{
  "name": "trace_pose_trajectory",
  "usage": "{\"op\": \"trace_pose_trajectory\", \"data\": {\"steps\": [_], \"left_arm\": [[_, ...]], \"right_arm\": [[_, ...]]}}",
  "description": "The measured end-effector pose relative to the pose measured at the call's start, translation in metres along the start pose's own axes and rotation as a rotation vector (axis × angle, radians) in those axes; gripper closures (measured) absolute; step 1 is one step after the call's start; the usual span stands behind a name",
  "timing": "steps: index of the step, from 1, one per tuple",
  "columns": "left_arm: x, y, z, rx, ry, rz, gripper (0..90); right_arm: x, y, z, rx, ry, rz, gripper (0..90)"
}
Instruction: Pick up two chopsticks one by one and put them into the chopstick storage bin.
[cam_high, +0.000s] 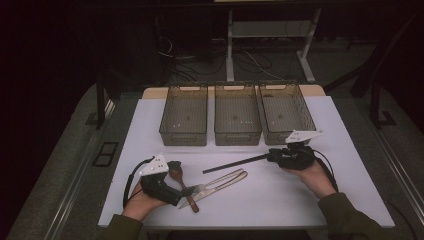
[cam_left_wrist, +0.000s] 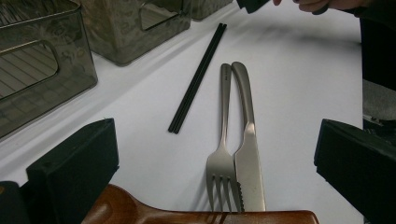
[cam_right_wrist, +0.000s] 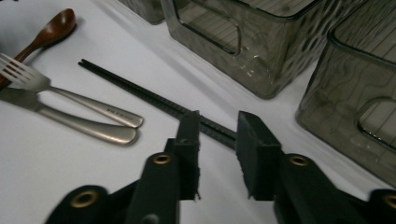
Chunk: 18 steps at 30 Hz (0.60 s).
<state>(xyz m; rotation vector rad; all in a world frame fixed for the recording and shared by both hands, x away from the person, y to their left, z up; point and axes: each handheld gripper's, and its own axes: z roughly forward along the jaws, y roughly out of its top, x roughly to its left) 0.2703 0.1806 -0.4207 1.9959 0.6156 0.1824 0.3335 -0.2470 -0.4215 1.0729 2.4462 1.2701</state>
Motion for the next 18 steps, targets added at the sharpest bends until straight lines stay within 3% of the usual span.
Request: {"op": "trace_pose_trajectory", "data": {"steps": [9,18], "left_arm": [[0.001,-0.001,-0.002,-0.005,0.003,-0.002,0.0],[0.001,-0.002,-0.003,0.001,0.002,-0.004,0.0]], "right_arm": [[-0.012,0.013,0.019,0.038,-0.021,-0.013,88.0],[-0.024,0.014,0.035,0.091,-0.061,-0.013,88.9]]}}
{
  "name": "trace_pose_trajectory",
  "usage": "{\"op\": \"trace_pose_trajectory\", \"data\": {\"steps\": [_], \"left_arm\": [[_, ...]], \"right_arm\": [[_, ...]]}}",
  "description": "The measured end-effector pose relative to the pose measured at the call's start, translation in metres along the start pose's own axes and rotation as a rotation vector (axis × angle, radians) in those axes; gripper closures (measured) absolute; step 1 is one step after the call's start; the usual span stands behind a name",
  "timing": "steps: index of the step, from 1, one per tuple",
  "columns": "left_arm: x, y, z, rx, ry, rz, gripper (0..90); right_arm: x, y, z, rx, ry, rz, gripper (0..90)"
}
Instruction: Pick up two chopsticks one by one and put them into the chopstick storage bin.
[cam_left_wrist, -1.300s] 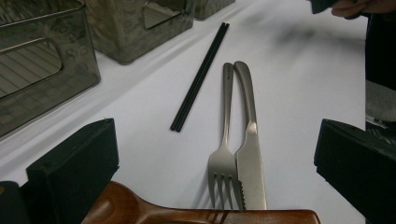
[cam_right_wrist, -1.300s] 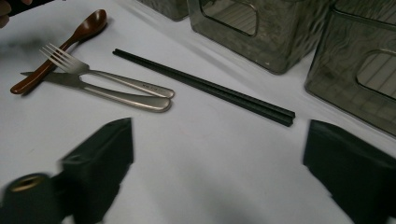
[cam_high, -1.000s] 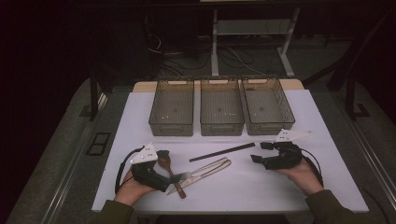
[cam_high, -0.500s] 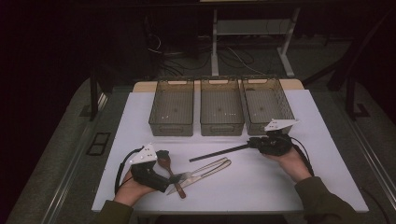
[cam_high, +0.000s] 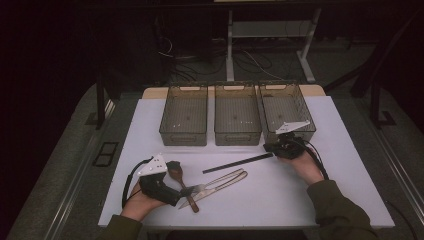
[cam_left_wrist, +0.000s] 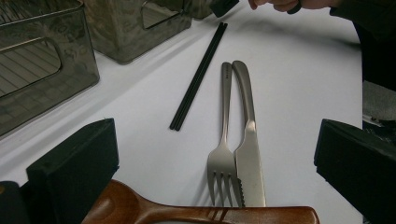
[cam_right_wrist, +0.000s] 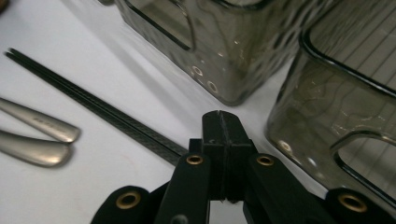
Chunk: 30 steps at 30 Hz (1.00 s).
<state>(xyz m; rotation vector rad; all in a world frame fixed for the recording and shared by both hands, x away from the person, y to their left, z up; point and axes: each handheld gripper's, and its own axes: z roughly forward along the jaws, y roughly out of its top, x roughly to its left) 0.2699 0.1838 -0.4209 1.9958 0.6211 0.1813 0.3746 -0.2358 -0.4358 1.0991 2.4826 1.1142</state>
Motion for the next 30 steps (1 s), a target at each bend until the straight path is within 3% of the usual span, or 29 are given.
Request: {"op": "trace_pose_trajectory", "data": {"steps": [10,30], "left_arm": [[0.000,0.000,0.000,0.002,-0.002,0.003,0.0],[0.000,0.000,0.000,0.007,-0.007,0.004,0.0]], "right_arm": [[-0.007,-0.001,0.013,0.044,-0.012,0.009,88.9],[-0.009,-0.006,0.008,0.102,-0.011,-0.004,89.0]]}}
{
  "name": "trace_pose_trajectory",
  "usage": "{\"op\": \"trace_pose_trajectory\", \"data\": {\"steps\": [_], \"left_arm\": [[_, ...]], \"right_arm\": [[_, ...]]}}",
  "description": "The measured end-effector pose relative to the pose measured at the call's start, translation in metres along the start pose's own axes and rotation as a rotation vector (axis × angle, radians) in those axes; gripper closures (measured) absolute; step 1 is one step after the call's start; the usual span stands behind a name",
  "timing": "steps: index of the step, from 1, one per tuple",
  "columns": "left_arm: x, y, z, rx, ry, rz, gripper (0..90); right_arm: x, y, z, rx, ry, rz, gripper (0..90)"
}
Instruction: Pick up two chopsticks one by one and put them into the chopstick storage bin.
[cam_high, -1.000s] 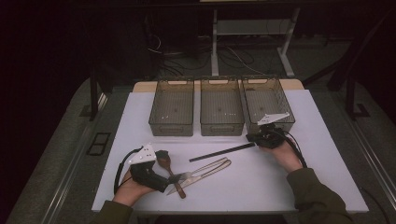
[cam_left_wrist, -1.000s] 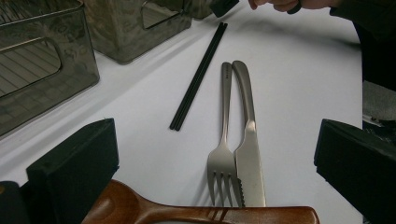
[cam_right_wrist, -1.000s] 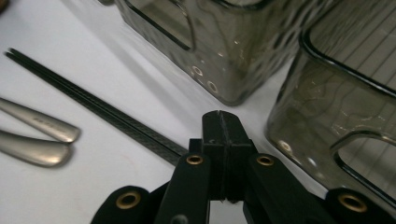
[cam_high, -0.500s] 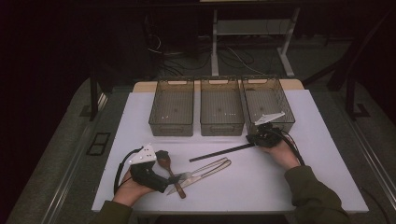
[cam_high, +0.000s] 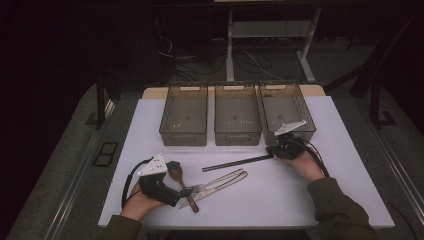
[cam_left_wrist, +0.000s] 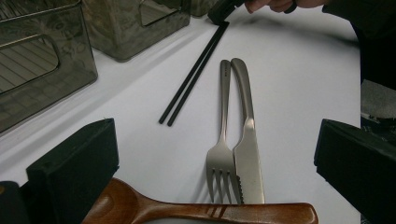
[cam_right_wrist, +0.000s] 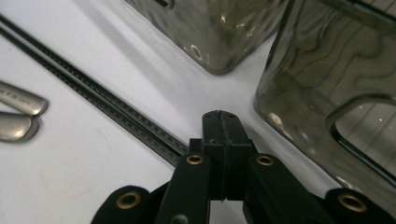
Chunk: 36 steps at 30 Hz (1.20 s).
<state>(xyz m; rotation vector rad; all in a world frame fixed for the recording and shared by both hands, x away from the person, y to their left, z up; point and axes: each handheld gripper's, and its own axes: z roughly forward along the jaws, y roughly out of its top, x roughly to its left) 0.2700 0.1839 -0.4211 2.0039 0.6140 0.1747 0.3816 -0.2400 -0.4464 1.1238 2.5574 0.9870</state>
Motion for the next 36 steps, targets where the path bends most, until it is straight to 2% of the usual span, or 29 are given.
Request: {"op": "trace_pose_trajectory", "data": {"steps": [15,36], "left_arm": [[-0.001,0.000,0.000,0.002,-0.005,0.003,0.0],[0.000,0.000,-0.001,-0.001,-0.010,0.003,0.0]], "right_arm": [[0.005,-0.006,-0.008,0.042,0.001,-0.041,89.0],[0.018,-0.011,-0.016,0.093,0.079,-0.105,89.0]]}}
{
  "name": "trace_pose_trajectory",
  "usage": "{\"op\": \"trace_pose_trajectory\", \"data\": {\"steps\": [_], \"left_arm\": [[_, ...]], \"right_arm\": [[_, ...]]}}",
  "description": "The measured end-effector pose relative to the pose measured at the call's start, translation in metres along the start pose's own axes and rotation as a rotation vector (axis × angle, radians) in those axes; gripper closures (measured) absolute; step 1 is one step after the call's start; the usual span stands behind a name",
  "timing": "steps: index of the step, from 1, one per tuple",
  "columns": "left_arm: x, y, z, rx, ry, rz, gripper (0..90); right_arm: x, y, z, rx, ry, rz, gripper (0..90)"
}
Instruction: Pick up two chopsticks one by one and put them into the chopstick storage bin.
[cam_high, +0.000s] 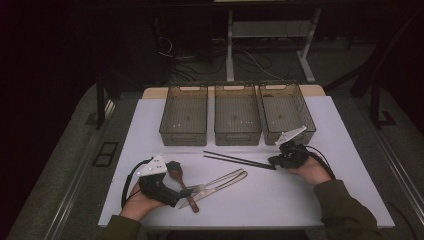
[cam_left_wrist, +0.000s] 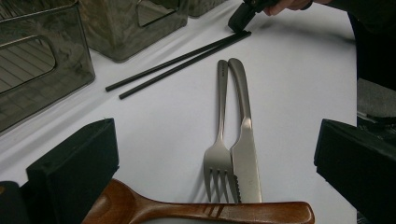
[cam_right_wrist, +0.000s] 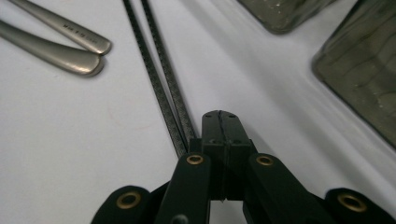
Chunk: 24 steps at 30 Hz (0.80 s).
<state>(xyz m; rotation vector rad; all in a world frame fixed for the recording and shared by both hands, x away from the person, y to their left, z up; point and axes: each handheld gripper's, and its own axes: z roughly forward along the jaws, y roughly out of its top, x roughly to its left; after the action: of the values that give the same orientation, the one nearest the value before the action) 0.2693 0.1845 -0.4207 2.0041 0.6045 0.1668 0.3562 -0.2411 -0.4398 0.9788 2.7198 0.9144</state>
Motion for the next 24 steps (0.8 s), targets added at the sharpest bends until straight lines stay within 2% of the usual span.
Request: {"op": "trace_pose_trajectory", "data": {"steps": [24], "left_arm": [[-0.001,0.000,0.000,-0.001,-0.004,-0.001,0.0]], "right_arm": [[0.022,-0.008,-0.005,0.035,0.077,-0.057,89.0]]}}
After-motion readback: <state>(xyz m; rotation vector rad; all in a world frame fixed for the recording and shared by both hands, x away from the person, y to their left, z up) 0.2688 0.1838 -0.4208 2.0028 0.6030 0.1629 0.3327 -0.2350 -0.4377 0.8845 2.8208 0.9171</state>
